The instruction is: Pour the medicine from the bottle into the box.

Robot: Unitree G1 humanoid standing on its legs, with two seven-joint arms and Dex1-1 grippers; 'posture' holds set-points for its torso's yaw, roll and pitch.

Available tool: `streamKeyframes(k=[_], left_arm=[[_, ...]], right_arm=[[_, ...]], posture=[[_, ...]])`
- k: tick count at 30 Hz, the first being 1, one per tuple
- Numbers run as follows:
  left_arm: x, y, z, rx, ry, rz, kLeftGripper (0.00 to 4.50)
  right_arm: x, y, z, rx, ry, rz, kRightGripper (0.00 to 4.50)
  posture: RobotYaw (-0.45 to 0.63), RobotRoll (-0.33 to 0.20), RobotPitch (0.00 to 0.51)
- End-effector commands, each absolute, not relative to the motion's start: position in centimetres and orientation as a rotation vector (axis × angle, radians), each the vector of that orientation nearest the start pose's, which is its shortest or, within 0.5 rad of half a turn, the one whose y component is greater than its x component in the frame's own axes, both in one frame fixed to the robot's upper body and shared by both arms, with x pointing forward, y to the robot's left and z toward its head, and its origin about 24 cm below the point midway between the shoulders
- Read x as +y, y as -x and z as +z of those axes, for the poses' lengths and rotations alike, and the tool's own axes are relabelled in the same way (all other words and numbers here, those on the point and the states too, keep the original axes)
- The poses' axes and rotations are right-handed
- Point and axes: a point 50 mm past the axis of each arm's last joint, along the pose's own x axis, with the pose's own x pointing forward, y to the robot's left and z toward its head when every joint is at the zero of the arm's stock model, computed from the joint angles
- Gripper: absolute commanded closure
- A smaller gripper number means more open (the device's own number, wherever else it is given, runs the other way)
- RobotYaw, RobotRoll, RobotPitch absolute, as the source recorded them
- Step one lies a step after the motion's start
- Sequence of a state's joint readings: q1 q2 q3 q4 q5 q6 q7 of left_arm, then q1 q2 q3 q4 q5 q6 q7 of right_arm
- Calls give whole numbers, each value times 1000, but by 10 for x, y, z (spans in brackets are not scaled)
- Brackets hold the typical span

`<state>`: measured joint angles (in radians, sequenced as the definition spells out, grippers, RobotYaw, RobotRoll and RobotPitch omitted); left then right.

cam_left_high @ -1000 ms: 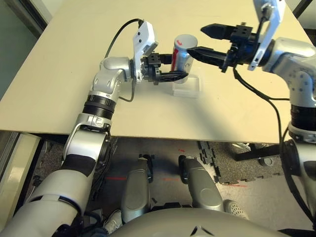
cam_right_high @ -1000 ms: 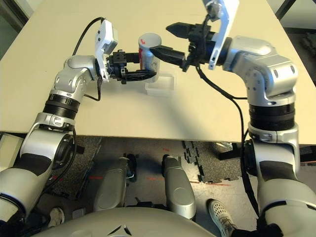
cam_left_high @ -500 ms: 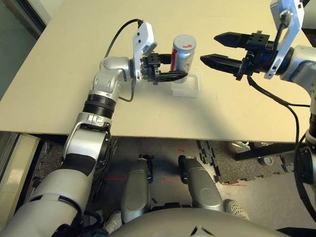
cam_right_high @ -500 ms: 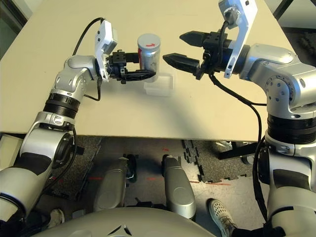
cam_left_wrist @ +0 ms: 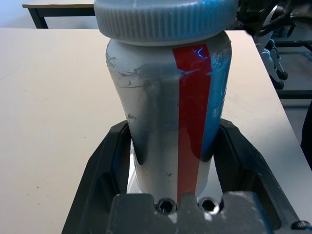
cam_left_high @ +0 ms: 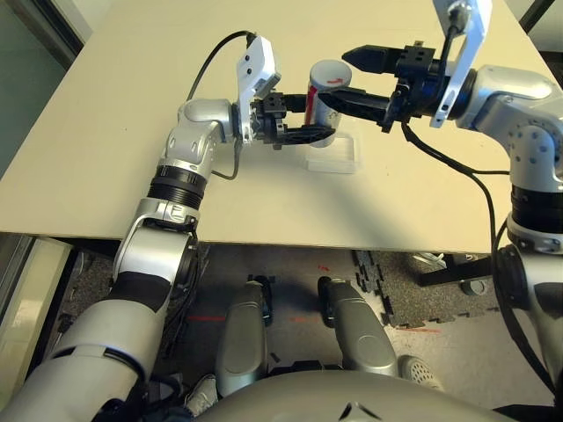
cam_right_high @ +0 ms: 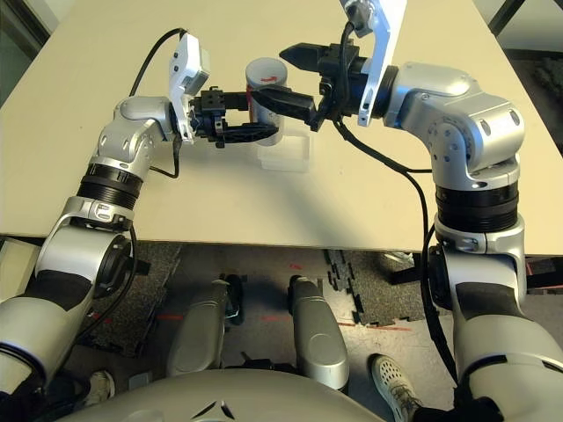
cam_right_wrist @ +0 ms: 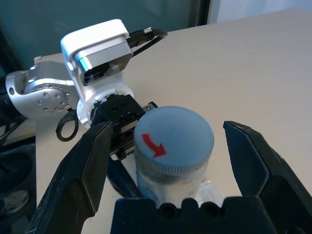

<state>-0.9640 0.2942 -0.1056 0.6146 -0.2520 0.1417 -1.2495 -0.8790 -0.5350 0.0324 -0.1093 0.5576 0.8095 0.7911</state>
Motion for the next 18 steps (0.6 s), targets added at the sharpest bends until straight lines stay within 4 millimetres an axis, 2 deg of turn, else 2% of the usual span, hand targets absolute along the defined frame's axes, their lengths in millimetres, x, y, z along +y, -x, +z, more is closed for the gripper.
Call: streamKeyframes(k=[1,4,5,7,11,15,18], left_arm=[[98,-361,190,-71,-234,-1395,1816],[98,-360,190,-69,-232,-1394,1816],[98,-360,190,-68,-232,-1394,1816],[98,-359,189,-68,-231,-1396,1816],[98,-359,190,-69,-230,-1396,1816],[98,-360,190,-69,-231,-1396,1816],[98,-360,189,-65,-232,-1396,1816]], right_arm=[[-122,-315,266,-72,189,1087,0],[-120,-315,265,-68,178,1095,0],[-120,-315,265,-67,175,1097,173],[-118,-315,264,-63,172,1102,611],[-117,-313,263,-53,167,1113,1930],[-116,-312,262,-48,165,1117,1931],[-118,-316,275,-85,77,1082,1931]], posture=[[-96,0,177],[-93,0,178],[-93,0,177],[-93,0,177],[-95,0,176],[-94,0,174],[-95,0,175]])
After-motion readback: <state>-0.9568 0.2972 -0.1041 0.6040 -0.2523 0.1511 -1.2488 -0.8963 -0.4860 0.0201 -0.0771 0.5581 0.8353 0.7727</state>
